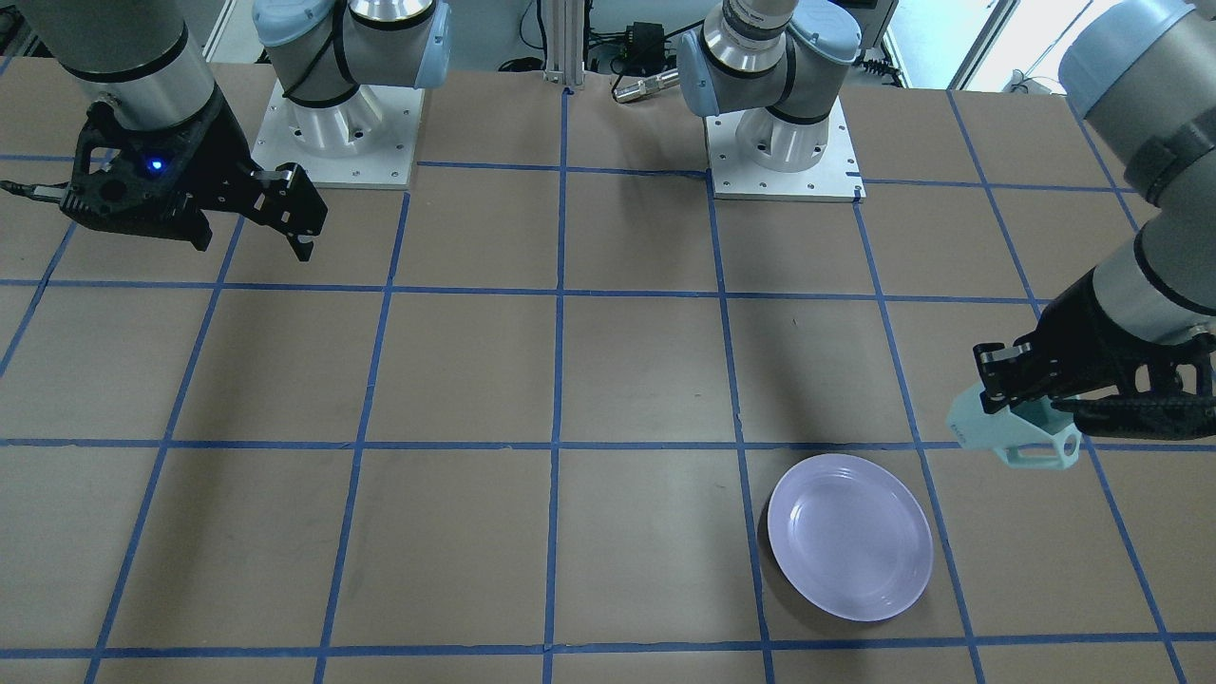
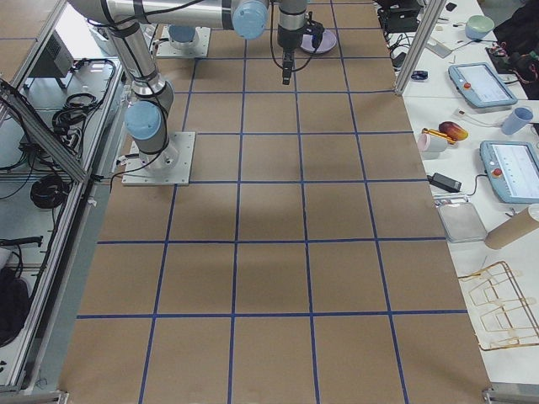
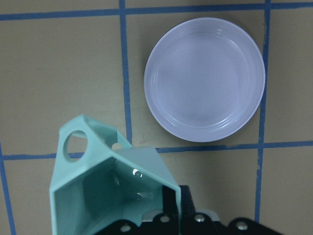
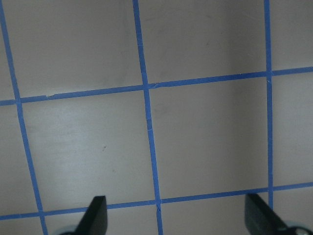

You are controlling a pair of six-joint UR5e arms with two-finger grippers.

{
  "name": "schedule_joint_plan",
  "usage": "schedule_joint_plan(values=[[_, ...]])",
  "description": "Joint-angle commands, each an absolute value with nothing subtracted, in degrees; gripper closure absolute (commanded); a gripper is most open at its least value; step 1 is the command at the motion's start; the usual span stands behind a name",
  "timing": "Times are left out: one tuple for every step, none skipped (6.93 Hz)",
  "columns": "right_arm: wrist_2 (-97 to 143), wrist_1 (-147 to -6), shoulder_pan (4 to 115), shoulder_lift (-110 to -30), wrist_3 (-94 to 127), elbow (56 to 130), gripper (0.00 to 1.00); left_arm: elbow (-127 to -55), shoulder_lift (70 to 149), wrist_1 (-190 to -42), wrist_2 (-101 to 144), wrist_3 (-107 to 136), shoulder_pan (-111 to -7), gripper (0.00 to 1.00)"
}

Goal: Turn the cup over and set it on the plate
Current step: 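Carry the upright mug over the lavender plate and lower it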

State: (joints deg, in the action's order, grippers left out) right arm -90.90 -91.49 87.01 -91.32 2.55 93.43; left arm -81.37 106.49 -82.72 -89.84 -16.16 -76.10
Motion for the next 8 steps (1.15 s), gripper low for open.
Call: schedule_joint_plan(values=[[-90.97, -91.49, 87.01, -91.32, 2.55, 93.43, 0.0, -84.27, 107.92, -75.2, -89.82, -15.47, -79.35, 1.0], [-90.97, -91.49, 87.01, -91.32, 2.55, 93.43, 0.0, -85.77, 108.71, -73.23, -89.82, -15.9, -80.41, 1.0], [-90.97, -91.49, 87.01, -91.32, 2.55, 93.43, 0.0, -86.22, 110.03, -71.12, -89.48, -17.21, -80.77, 1.0], [-90.97, -91.49, 87.01, -91.32, 2.55, 93.43, 0.0, -86.31, 111.08, -70.84, -89.47, -22.97, -81.21, 1.0], [-90.97, -91.49, 87.01, -91.32, 2.55, 93.43, 0.0, -86.4, 112.05, -70.14, -89.39, -28.42, -81.3, 1.0], [-90.97, -91.49, 87.01, -91.32, 2.55, 93.43, 0.0, -87.09, 112.93, -69.09, -89.3, -31.78, -81.3, 1.0], [-90.97, -91.49, 87.01, -91.32, 2.55, 93.43, 0.0, -88.23, 113.64, -66.38, -89.12, -34.95, -81.65, 1.0], [-90.88, -91.49, 87.01, -91.32, 2.55, 93.43, 0.0, -89.72, 114.34, -63.57, -89.12, -38.11, -81.91, 1.0]])
